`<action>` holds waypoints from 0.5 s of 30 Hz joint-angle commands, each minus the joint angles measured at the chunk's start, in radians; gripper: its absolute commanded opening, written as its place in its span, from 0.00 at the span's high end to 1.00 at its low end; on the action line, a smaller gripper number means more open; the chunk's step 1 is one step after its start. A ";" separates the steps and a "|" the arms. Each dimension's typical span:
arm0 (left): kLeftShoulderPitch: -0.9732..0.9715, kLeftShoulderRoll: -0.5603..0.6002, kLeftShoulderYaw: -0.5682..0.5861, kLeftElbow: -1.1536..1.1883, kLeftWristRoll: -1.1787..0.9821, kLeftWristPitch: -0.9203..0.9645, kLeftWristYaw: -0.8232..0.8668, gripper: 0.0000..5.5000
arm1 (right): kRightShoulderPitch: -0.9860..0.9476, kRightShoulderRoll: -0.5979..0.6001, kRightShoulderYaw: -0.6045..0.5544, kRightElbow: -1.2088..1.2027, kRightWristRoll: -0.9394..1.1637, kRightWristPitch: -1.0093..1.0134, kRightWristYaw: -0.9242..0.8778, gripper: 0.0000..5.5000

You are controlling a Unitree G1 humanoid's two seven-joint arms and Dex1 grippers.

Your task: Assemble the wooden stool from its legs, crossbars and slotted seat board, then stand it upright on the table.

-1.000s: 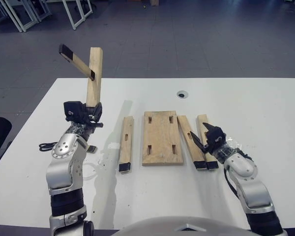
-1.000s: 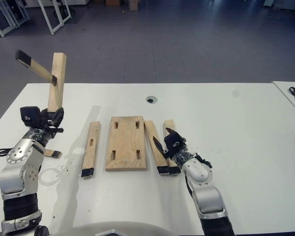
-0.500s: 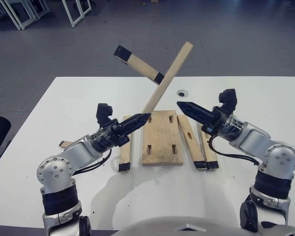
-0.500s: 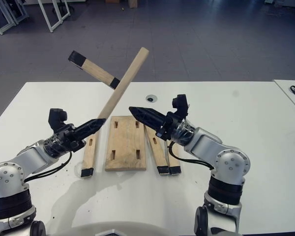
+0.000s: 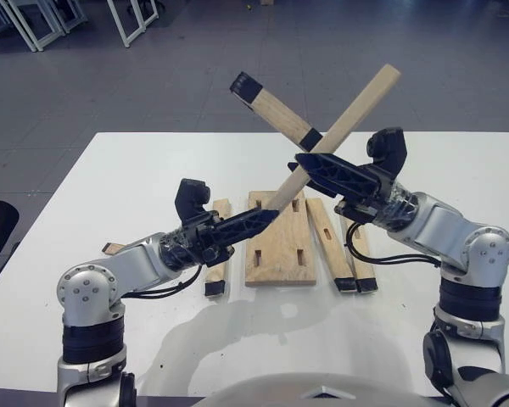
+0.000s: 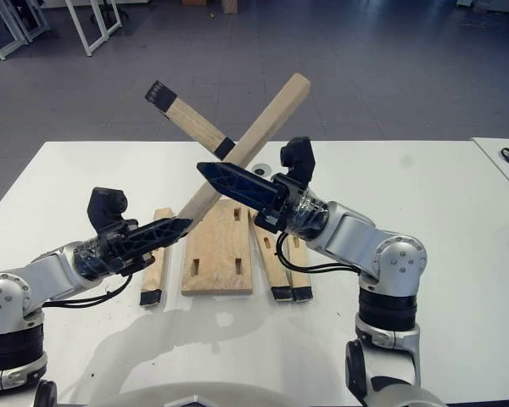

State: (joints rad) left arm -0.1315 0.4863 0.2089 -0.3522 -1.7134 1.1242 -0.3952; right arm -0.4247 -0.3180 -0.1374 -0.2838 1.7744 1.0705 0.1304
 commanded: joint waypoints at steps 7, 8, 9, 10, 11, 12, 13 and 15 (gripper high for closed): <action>-0.038 0.081 -0.023 0.013 0.005 -0.022 -0.040 0.63 | -0.048 -0.132 0.053 0.001 0.025 0.006 0.044 0.39; -0.041 0.084 -0.026 0.014 0.006 -0.023 -0.042 0.63 | -0.051 -0.137 0.060 -0.001 0.021 0.004 0.047 0.42; -0.044 0.084 -0.031 0.014 0.005 -0.025 -0.043 0.63 | -0.054 -0.143 0.065 -0.001 0.015 0.003 0.052 0.45; -0.047 0.085 -0.034 0.014 0.003 -0.027 -0.045 0.63 | -0.055 -0.147 0.070 -0.002 0.010 0.002 0.056 0.48; -0.049 0.084 -0.036 0.011 0.000 -0.030 -0.047 0.63 | -0.056 -0.151 0.073 -0.002 0.005 0.002 0.062 0.51; -0.051 0.084 -0.037 0.009 -0.004 -0.033 -0.048 0.63 | -0.057 -0.156 0.076 0.000 0.000 0.002 0.067 0.55; -0.052 0.084 -0.037 0.008 -0.004 -0.037 -0.049 0.63 | -0.058 -0.160 0.078 0.002 -0.005 0.002 0.072 0.58; -0.053 0.087 -0.036 0.006 -0.005 -0.044 -0.055 0.63 | -0.058 -0.166 0.079 0.005 -0.010 -0.001 0.079 0.62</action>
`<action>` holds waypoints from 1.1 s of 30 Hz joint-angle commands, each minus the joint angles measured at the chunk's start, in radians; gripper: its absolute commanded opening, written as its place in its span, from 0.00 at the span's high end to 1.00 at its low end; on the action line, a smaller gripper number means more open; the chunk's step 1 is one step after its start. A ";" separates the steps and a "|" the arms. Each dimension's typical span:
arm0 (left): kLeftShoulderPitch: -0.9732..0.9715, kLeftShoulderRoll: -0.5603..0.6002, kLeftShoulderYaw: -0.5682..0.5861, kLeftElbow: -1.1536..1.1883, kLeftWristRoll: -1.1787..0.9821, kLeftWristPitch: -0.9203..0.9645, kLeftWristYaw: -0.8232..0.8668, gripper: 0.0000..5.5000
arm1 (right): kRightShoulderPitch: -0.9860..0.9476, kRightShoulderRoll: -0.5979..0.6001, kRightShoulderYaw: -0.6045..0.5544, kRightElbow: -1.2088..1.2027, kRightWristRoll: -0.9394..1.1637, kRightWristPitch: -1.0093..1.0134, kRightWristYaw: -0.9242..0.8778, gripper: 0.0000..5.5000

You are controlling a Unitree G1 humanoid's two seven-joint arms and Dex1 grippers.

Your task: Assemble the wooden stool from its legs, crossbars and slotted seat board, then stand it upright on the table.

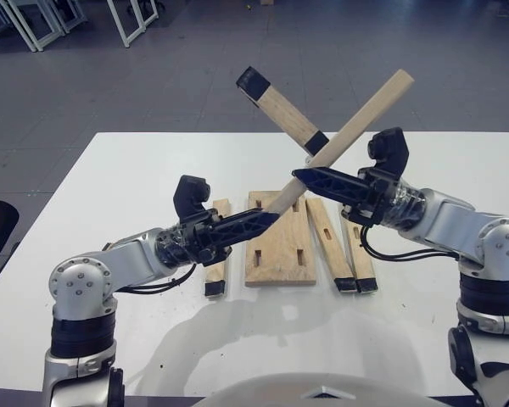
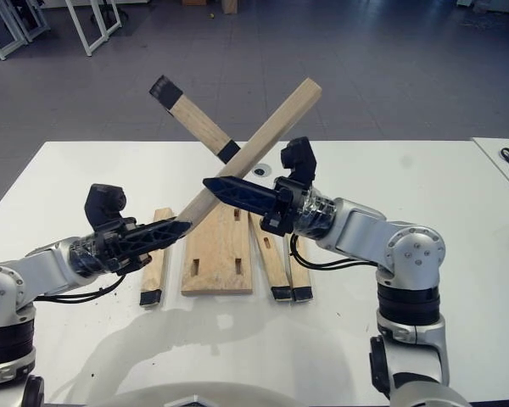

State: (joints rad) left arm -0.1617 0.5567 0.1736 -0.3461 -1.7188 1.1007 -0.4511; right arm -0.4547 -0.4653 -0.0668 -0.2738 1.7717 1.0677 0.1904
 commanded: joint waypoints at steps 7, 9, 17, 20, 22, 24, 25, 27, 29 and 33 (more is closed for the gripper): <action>-0.031 0.020 0.033 -0.013 0.104 -0.073 -0.098 0.63 | -0.011 -0.028 -0.005 0.026 0.061 -0.022 0.002 0.63; -0.038 0.012 0.048 -0.003 0.131 -0.102 -0.110 0.55 | -0.006 -0.030 -0.004 0.027 0.066 -0.027 -0.006 0.63; -0.077 0.061 0.086 0.141 0.454 -0.302 -0.074 0.50 | 0.046 -0.114 -0.039 0.036 -0.092 -0.032 0.034 0.63; 0.003 0.141 -0.142 0.116 0.854 -0.436 -0.120 0.50 | 0.089 -0.126 -0.070 0.047 -0.257 -0.101 0.025 0.63; 0.036 0.144 -0.256 0.098 1.034 -0.506 -0.107 0.50 | 0.122 -0.116 -0.088 0.047 -0.334 -0.137 0.010 0.63; 0.070 0.138 -0.351 0.047 1.160 -0.507 -0.065 0.50 | 0.149 -0.102 -0.092 0.036 -0.403 -0.166 0.004 0.63; 0.088 0.139 -0.388 0.012 1.209 -0.494 -0.048 0.50 | 0.157 -0.089 -0.094 0.030 -0.416 -0.172 0.000 0.63; 0.113 0.144 -0.445 -0.048 1.292 -0.451 -0.013 0.50 | 0.170 -0.072 -0.089 0.016 -0.439 -0.173 0.002 0.63; 0.121 0.140 -0.474 -0.086 1.347 -0.405 0.014 0.50 | 0.179 -0.063 -0.083 0.004 -0.461 -0.166 0.010 0.63; 0.129 0.149 -0.498 -0.114 1.424 -0.323 0.038 0.50 | 0.174 -0.051 -0.086 -0.007 -0.480 -0.152 0.019 0.63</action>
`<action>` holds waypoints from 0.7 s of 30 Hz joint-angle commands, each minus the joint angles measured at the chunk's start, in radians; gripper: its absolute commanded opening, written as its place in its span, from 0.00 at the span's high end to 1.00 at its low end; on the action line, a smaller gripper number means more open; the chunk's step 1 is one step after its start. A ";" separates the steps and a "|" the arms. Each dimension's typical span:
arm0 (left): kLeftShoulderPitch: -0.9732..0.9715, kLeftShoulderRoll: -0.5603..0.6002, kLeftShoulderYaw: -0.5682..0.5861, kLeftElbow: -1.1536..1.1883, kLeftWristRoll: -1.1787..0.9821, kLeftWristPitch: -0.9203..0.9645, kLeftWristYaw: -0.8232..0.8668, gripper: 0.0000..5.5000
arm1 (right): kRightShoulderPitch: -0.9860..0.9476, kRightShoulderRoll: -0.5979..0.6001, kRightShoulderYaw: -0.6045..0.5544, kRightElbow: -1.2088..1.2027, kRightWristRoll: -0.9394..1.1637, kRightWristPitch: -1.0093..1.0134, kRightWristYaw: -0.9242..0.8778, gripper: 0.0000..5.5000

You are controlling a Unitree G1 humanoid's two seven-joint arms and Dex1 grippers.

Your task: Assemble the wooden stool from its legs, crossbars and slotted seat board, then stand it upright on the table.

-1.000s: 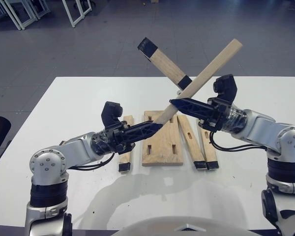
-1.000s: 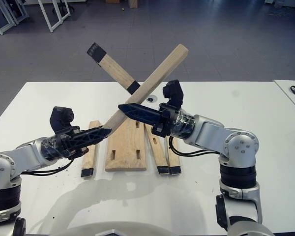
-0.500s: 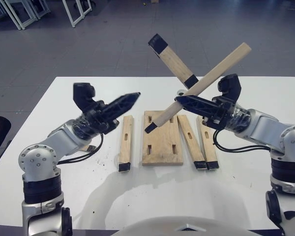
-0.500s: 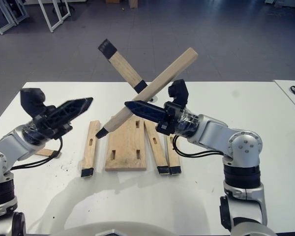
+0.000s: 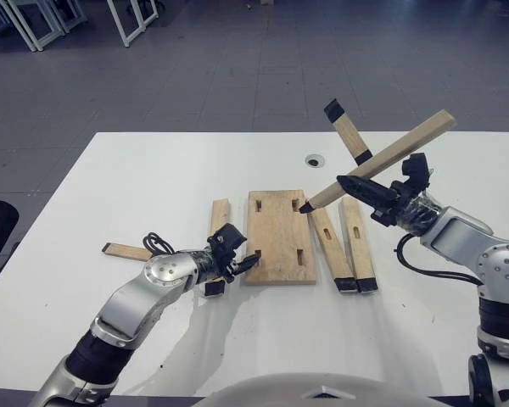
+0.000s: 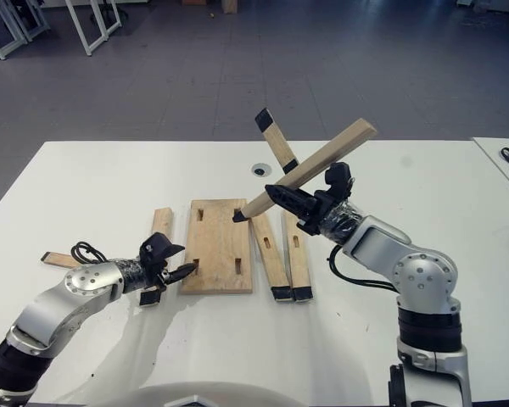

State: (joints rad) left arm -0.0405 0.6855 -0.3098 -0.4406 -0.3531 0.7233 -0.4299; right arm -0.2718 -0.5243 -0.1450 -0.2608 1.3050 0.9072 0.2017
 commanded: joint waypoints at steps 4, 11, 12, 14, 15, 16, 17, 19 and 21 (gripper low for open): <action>0.008 0.039 -0.076 -0.043 0.117 0.117 -0.009 0.50 | -0.025 0.011 0.000 -0.027 -0.040 0.012 0.018 0.63; -0.017 0.198 -0.190 -0.058 0.187 0.138 -0.181 0.50 | -0.053 -0.046 0.088 -0.056 -0.267 -0.037 0.118 0.63; -0.013 0.230 -0.194 -0.044 0.201 0.119 -0.209 0.50 | -0.058 -0.064 0.118 -0.061 -0.326 -0.062 0.155 0.63; 0.002 0.278 -0.191 -0.020 0.215 0.069 -0.264 0.50 | -0.061 -0.088 0.172 -0.068 -0.427 -0.113 0.228 0.63; 0.006 0.296 -0.192 -0.009 0.221 0.041 -0.291 0.50 | -0.060 -0.094 0.190 -0.067 -0.462 -0.132 0.259 0.63; 0.011 0.315 -0.194 0.005 0.228 0.002 -0.320 0.50 | -0.058 -0.095 0.202 -0.063 -0.487 -0.146 0.284 0.63; 0.017 0.337 -0.196 0.025 0.237 -0.049 -0.355 0.50 | -0.056 -0.095 0.215 -0.057 -0.511 -0.158 0.314 0.63; 0.016 0.359 -0.197 0.075 0.256 -0.150 -0.409 0.50 | -0.051 -0.093 0.233 -0.046 -0.550 -0.174 0.361 0.63; -0.001 0.363 -0.193 0.150 0.280 -0.253 -0.459 0.50 | -0.046 -0.093 0.248 -0.036 -0.582 -0.184 0.406 0.63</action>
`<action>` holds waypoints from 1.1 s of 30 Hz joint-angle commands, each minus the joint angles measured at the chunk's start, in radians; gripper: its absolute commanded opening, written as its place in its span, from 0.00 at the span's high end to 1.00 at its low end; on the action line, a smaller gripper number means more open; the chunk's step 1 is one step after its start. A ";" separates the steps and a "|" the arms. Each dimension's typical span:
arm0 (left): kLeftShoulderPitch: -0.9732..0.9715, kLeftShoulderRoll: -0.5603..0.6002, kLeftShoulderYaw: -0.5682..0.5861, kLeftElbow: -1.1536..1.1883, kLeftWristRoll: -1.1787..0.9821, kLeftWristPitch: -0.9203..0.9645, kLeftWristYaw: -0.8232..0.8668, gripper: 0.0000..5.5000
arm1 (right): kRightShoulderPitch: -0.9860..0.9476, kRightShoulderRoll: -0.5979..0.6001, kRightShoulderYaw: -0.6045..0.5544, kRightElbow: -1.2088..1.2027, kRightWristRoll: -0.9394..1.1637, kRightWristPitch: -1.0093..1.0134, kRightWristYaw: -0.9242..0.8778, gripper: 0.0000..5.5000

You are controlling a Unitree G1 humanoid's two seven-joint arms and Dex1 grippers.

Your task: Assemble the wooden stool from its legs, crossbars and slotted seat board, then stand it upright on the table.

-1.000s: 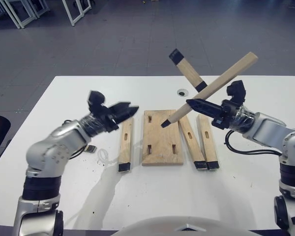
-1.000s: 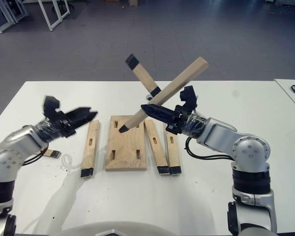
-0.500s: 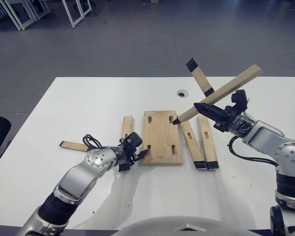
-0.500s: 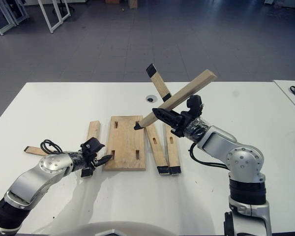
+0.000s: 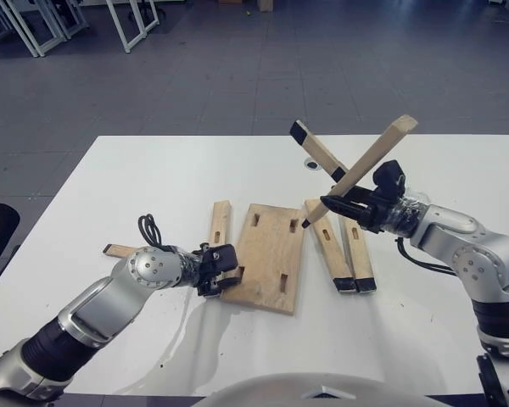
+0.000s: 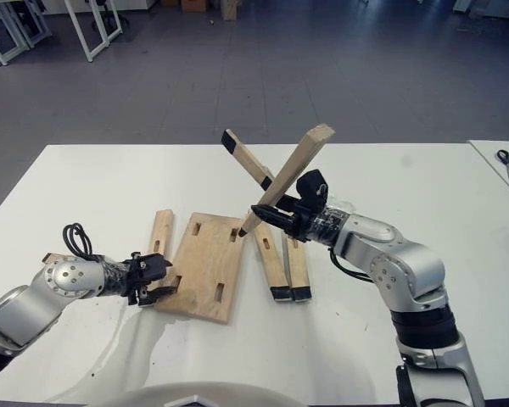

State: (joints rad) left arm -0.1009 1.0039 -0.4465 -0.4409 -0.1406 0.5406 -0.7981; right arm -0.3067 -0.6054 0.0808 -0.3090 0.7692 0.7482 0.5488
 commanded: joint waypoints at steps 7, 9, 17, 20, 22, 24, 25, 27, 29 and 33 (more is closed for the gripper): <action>-0.068 -0.038 -0.048 0.477 0.145 -0.403 -0.176 0.50 | -0.061 -0.002 0.061 0.092 -0.124 -0.051 0.206 0.63; -0.107 -0.067 -0.038 0.535 0.155 -0.461 -0.185 0.50 | -0.091 0.005 0.069 0.141 -0.136 -0.048 0.247 0.63; -0.111 -0.094 -0.010 0.534 0.197 -0.439 -0.193 0.50 | -0.081 0.086 -0.061 0.178 -0.011 0.138 0.192 0.63; -0.076 -0.078 0.004 0.476 0.200 -0.384 -0.193 0.50 | -0.057 0.094 -0.117 0.105 0.047 0.221 0.137 0.63; -0.054 -0.074 0.019 0.438 0.203 -0.349 -0.192 0.50 | -0.026 0.094 -0.139 0.041 0.077 0.270 0.097 0.63; -0.042 -0.078 0.031 0.413 0.206 -0.322 -0.190 0.50 | 0.006 0.093 -0.145 -0.003 0.093 0.304 0.070 0.63; -0.038 -0.081 0.035 0.404 0.209 -0.310 -0.190 0.50 | 0.028 0.092 -0.146 -0.025 0.099 0.317 0.056 0.63; -0.032 -0.086 0.041 0.387 0.212 -0.288 -0.189 0.50 | 0.068 0.100 -0.151 -0.061 0.107 0.341 0.026 0.63; -0.024 -0.089 0.045 0.368 0.212 -0.267 -0.187 0.50 | 0.097 0.118 -0.156 -0.082 0.113 0.356 -0.013 0.63; -0.017 -0.093 0.050 0.350 0.215 -0.246 -0.188 0.50 | 0.139 0.166 -0.163 -0.103 0.119 0.376 -0.090 0.63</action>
State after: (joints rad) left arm -0.1746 0.9136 -0.3551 -0.1069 0.0295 0.2596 -0.9690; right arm -0.1773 -0.4597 -0.0690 -0.3943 0.8803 1.1127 0.4950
